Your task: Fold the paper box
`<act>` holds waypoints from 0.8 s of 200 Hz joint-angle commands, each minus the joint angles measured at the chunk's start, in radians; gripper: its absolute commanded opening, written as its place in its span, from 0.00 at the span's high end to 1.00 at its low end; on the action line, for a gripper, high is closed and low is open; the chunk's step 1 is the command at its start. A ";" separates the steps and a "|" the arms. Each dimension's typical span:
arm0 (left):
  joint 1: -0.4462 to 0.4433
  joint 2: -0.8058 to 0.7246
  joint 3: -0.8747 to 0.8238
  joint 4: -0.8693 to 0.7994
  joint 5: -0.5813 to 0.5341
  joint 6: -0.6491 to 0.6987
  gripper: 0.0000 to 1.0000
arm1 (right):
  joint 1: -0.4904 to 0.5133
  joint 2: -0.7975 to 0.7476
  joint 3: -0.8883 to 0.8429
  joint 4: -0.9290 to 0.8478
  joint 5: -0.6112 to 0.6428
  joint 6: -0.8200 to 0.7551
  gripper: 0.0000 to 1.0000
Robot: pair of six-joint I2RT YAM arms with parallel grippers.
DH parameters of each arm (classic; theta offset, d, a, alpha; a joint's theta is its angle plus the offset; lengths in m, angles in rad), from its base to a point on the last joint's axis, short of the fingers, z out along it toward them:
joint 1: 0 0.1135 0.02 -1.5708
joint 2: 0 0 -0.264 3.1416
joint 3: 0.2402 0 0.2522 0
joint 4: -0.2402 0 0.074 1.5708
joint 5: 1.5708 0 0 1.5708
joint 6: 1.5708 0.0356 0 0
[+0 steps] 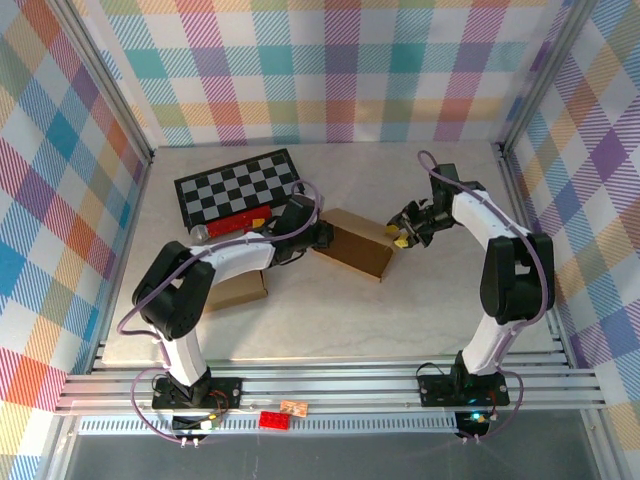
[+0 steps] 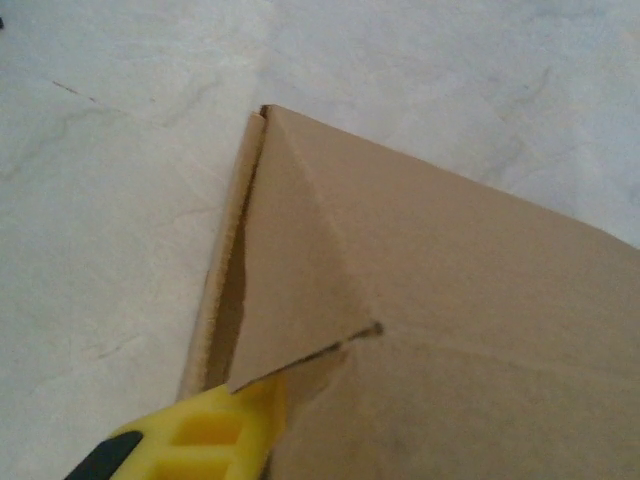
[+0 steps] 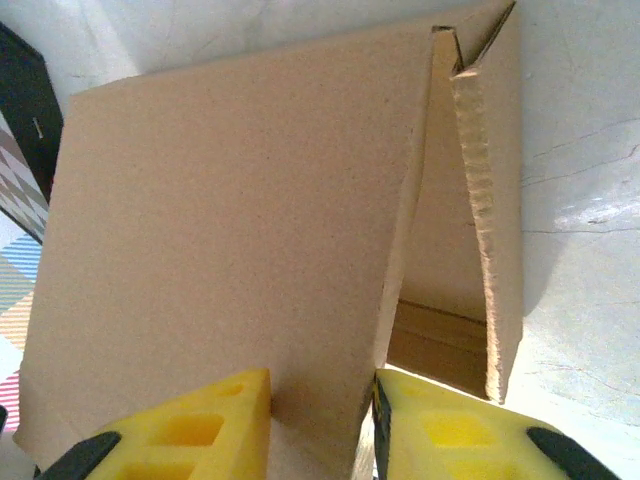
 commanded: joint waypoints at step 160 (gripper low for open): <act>-0.024 -0.366 -0.171 -0.241 0.241 -0.282 0.62 | 0.048 -0.035 -0.047 0.009 0.104 -0.074 0.71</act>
